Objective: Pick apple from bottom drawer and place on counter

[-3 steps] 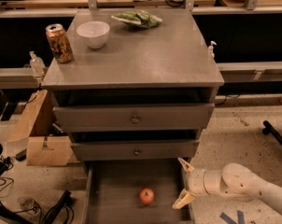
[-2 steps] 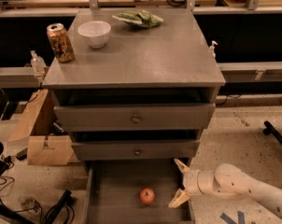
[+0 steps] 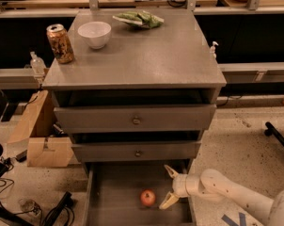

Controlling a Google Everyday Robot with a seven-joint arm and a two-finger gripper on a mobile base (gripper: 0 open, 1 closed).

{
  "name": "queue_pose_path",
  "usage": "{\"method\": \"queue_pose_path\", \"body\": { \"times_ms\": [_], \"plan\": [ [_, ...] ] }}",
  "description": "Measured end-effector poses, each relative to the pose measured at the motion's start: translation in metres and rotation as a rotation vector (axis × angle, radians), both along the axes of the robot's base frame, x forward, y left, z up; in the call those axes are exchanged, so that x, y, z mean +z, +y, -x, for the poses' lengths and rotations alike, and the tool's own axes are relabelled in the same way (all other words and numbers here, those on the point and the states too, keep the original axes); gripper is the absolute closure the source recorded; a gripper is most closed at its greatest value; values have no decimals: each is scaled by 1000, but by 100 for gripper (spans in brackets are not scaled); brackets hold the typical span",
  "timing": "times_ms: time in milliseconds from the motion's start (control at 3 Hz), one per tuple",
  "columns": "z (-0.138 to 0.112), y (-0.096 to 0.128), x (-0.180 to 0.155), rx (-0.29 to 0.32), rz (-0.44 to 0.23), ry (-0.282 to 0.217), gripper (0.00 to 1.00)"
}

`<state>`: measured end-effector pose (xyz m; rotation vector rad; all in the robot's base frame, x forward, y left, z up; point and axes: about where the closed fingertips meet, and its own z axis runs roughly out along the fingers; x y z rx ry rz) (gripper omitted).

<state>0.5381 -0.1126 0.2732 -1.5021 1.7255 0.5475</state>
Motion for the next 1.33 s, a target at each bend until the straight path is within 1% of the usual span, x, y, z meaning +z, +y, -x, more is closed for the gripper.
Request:
{"method": "queue_pose_path", "body": {
  "times_ms": [333, 667, 1000, 1333],
  "plan": [
    [-12, 16, -49, 18, -24, 18, 0],
    [-17, 35, -87, 51, -5, 26, 0],
    [-14, 52, -122, 84, 36, 37, 0],
    [-5, 57, -143, 114, 86, 59, 3]
  ]
}}
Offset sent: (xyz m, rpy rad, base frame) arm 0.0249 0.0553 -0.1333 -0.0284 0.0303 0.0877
